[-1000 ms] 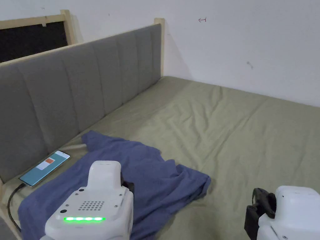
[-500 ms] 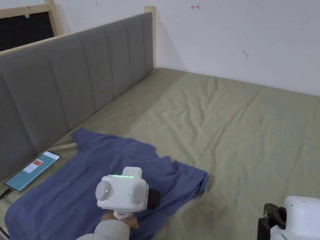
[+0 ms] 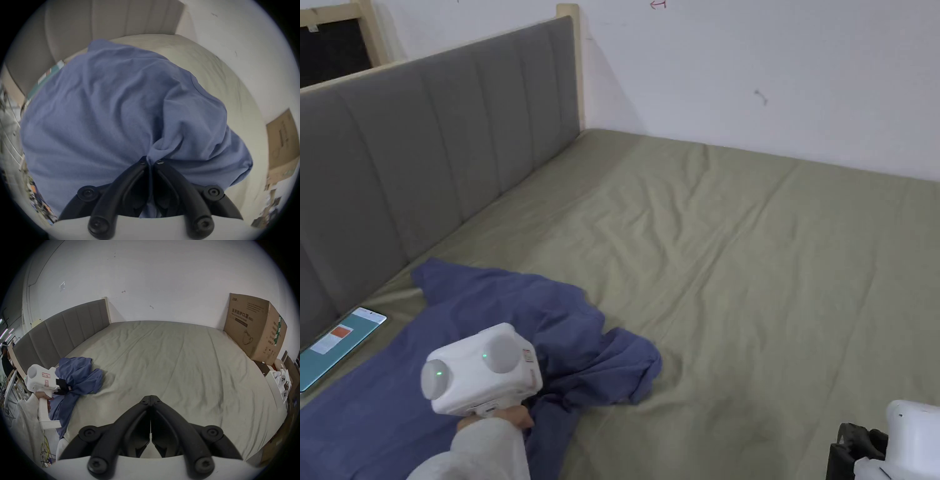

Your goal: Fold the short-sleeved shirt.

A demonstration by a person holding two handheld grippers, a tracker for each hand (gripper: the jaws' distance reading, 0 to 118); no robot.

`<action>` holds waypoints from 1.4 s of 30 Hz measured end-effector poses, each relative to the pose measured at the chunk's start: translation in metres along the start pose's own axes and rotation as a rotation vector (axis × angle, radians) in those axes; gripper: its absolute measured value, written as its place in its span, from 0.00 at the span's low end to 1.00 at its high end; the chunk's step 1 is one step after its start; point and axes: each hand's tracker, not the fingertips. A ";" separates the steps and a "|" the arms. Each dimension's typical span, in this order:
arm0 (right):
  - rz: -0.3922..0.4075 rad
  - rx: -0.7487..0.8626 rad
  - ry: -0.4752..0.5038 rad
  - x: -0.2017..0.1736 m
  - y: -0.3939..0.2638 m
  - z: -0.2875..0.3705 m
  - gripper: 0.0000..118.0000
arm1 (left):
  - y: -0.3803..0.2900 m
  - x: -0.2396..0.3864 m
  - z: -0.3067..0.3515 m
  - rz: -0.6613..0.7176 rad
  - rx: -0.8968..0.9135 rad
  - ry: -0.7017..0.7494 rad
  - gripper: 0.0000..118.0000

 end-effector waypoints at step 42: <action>-0.541 0.132 -0.469 0.261 -0.031 0.123 0.00 | -0.346 0.390 0.103 -0.994 -0.309 -0.663 0.02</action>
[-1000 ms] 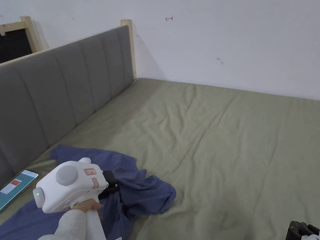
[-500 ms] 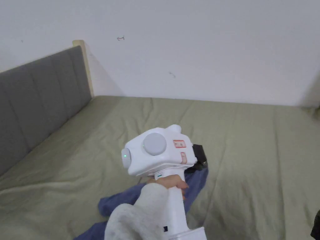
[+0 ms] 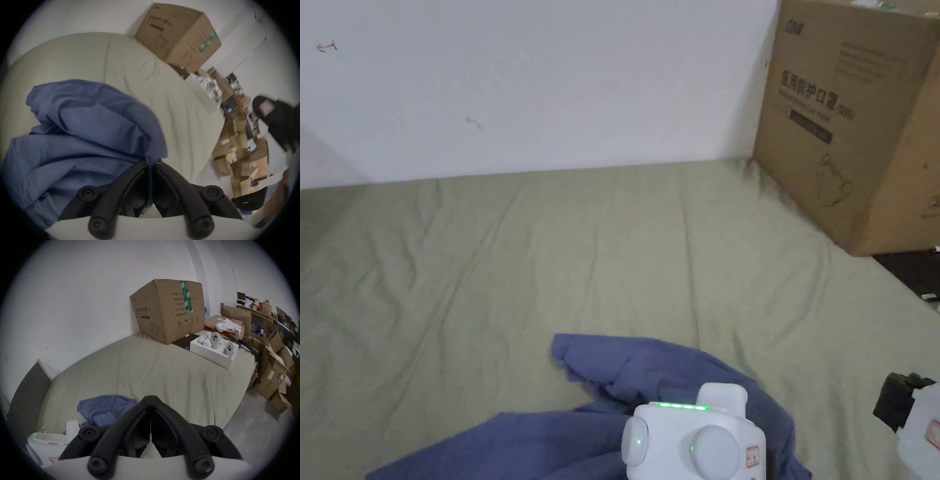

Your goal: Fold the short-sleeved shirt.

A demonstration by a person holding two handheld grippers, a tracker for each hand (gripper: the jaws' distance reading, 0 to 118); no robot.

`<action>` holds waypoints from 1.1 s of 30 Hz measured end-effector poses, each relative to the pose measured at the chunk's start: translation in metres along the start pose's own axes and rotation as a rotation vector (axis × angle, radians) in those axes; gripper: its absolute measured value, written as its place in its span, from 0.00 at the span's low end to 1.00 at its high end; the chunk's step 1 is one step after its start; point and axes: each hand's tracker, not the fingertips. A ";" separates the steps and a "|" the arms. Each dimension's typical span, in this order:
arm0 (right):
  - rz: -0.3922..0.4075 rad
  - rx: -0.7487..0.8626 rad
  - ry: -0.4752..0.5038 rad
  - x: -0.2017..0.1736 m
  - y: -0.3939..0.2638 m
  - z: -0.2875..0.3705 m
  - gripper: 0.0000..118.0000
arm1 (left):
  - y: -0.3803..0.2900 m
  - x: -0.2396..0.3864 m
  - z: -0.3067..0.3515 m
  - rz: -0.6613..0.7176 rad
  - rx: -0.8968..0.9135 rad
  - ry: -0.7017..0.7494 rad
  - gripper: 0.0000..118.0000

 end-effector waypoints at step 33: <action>0.257 -0.154 0.195 -0.111 -0.047 -0.025 0.00 | -0.074 -0.314 0.198 0.561 0.211 0.549 0.86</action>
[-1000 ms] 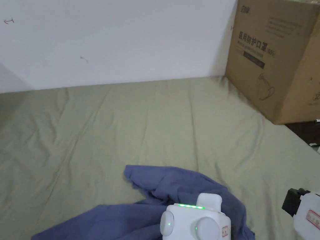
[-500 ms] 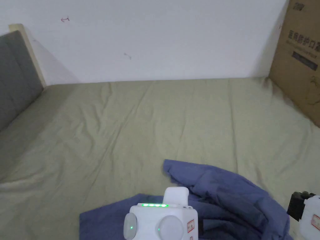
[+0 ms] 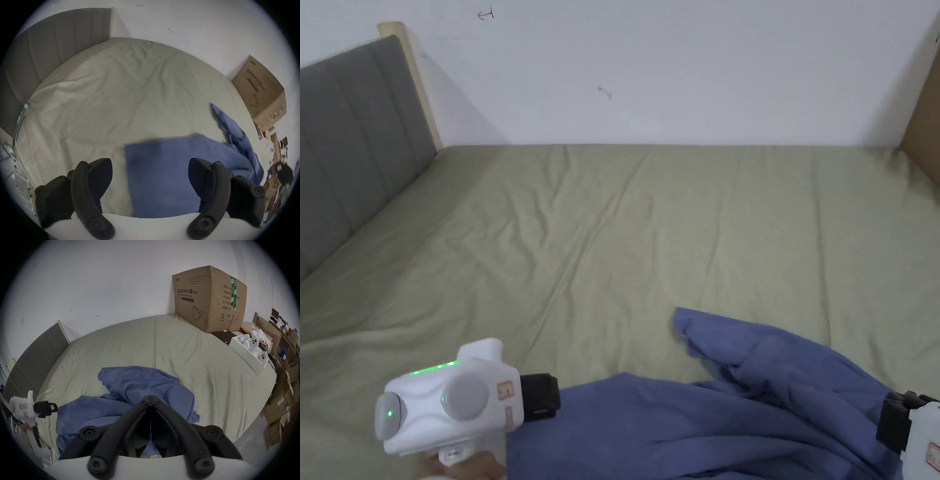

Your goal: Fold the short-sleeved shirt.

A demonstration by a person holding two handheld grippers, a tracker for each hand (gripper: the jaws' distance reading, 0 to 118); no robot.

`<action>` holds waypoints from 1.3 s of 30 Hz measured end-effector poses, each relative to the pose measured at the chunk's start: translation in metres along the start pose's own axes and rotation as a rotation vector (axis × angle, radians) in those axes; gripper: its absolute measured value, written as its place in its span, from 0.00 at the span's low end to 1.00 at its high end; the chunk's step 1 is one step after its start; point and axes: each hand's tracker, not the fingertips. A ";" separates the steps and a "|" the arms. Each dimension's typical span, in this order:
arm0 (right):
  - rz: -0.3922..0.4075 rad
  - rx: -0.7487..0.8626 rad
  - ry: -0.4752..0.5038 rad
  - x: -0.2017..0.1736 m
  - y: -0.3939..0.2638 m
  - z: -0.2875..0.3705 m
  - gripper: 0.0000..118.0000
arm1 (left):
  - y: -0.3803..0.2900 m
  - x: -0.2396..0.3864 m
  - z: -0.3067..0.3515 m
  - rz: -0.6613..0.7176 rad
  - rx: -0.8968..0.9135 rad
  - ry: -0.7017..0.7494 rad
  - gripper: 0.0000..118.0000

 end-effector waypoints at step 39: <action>0.334 -0.506 0.061 -0.013 0.092 -0.293 0.79 | 0.003 0.009 0.038 -0.045 0.066 0.071 0.02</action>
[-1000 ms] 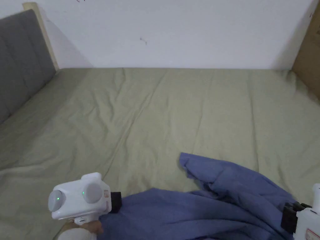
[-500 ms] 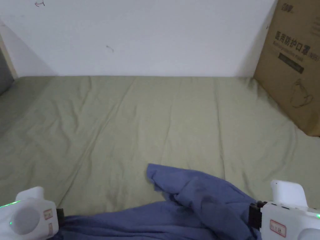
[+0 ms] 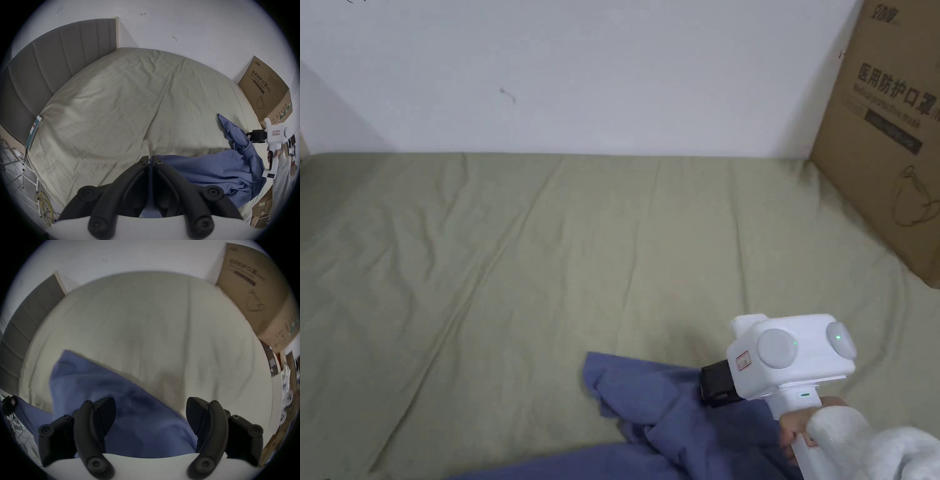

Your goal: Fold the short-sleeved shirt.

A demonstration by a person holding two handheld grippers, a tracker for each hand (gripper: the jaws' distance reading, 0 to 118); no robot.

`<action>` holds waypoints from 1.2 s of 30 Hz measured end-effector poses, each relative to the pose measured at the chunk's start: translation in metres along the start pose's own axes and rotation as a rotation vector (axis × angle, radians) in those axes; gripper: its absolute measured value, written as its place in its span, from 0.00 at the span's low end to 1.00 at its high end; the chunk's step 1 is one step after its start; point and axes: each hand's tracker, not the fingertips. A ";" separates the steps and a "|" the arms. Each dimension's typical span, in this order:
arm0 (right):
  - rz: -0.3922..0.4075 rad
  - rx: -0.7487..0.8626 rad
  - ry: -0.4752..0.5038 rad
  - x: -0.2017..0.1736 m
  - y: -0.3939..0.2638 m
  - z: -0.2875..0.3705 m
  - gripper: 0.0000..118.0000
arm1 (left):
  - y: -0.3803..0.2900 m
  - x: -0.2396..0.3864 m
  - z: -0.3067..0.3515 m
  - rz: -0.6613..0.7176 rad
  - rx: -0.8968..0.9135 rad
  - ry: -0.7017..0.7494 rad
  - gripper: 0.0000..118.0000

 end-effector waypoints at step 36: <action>-0.298 0.491 0.070 0.102 0.015 0.324 0.02 | 0.168 0.032 0.143 -0.081 0.373 -0.037 0.02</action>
